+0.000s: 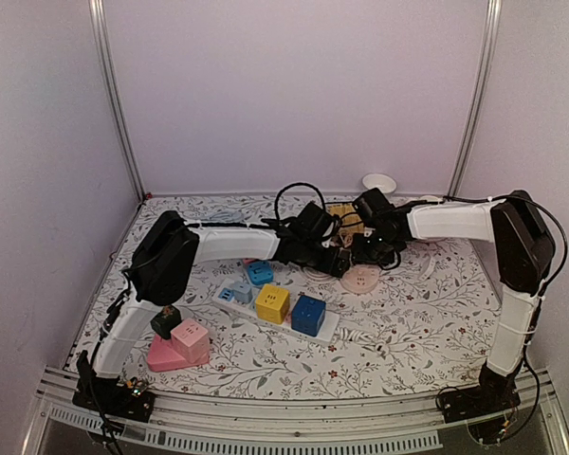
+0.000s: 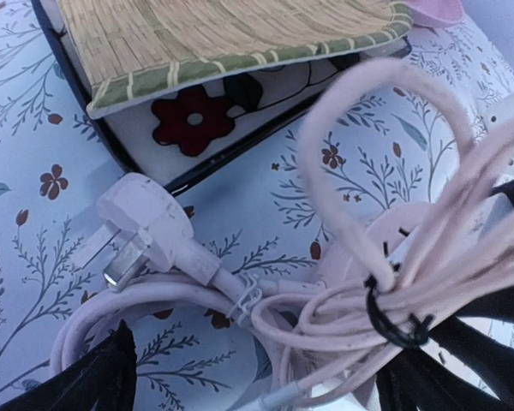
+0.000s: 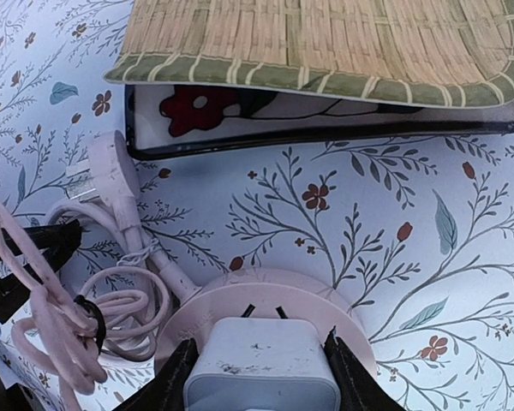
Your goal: Pull the plug off the socket
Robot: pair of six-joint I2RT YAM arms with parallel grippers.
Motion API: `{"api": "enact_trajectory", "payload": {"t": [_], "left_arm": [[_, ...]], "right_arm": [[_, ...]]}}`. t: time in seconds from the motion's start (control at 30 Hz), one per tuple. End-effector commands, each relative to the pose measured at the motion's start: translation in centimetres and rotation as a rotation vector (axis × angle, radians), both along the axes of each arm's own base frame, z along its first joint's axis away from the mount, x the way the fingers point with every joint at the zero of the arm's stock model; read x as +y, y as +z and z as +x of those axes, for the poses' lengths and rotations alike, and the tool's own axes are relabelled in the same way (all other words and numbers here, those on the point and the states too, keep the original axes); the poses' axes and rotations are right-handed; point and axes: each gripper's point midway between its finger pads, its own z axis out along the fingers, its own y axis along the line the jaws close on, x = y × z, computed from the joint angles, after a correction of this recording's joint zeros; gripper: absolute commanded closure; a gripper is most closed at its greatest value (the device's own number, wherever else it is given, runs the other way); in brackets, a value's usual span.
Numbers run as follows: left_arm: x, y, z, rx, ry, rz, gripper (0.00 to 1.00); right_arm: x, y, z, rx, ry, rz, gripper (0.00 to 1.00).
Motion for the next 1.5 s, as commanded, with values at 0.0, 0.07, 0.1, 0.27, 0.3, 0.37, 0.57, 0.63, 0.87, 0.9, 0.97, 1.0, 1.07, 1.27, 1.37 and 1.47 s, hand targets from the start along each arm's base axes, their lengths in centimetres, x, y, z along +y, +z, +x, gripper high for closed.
{"api": "enact_trajectory", "payload": {"t": [0.0, 0.07, 0.1, 0.27, 0.3, 0.37, 0.57, 0.63, 0.87, 0.9, 0.97, 1.0, 1.07, 1.27, 1.37, 1.47], "left_arm": [[3.5, -4.0, -2.1, 0.064, -0.022, 0.211, 0.03], [3.1, -3.2, -2.2, 0.051, -0.031, 0.196, 0.03], [2.9, -2.9, -2.3, 0.048, -0.037, 0.190, 0.03], [2.4, -3.0, -3.0, 0.047, -0.052, 0.182, 0.03], [2.5, -3.3, -3.1, 0.056, -0.052, 0.182, 0.03], [2.8, -3.9, -3.4, 0.072, -0.045, 0.184, 0.03], [3.4, -5.6, -4.3, 0.112, -0.042, 0.186, 0.03], [3.7, -6.7, -4.6, 0.130, -0.037, 0.205, 0.03], [5.7, -10.1, -5.8, 0.188, -0.006, 0.278, 0.03], [6.0, -10.5, -6.0, 0.198, -0.006, 0.283, 0.03], [6.1, -11.0, -6.2, 0.209, -0.004, 0.290, 0.03], [6.2, -11.2, -6.3, 0.212, -0.003, 0.294, 0.03], [6.4, -11.4, -6.3, 0.214, 0.000, 0.303, 0.03], [6.5, -11.6, -6.4, 0.218, -0.001, 0.309, 0.03], [6.5, -11.7, -6.5, 0.219, -0.005, 0.313, 0.03], [6.4, -11.7, -6.5, 0.218, -0.009, 0.311, 0.03]], "right_arm": [[3.6, 6.2, 3.4, -0.130, -0.013, 0.201, 0.88], [3.7, 5.7, 3.5, -0.113, -0.026, 0.204, 0.88], [3.7, 5.4, 3.6, -0.104, -0.033, 0.204, 0.88], [3.7, 4.6, 3.9, -0.079, -0.072, 0.217, 0.88], [3.7, 4.6, 3.9, -0.079, -0.078, 0.220, 0.88], [3.7, 4.8, 4.1, -0.083, -0.084, 0.219, 0.88], [3.6, 5.8, 4.5, -0.117, -0.074, 0.205, 0.90], [3.8, 6.4, 4.4, -0.136, -0.063, 0.195, 0.90], [6.0, 8.8, 3.2, -0.221, 0.009, 0.164, 0.91], [6.3, 9.0, 3.1, -0.232, 0.022, 0.158, 0.91], [7.2, 9.3, 2.6, -0.249, 0.060, 0.149, 0.90], [7.4, 9.3, 2.4, -0.254, 0.075, 0.141, 0.90], [7.6, 9.2, 2.2, -0.259, 0.090, 0.126, 0.91], [6.9, 9.8, 1.8, -0.307, 0.108, 0.106, 0.91], [6.5, 10.6, 1.5, -0.352, 0.136, 0.109, 0.91], [6.4, 10.5, 0.9, -0.371, 0.183, 0.105, 0.91]]}}
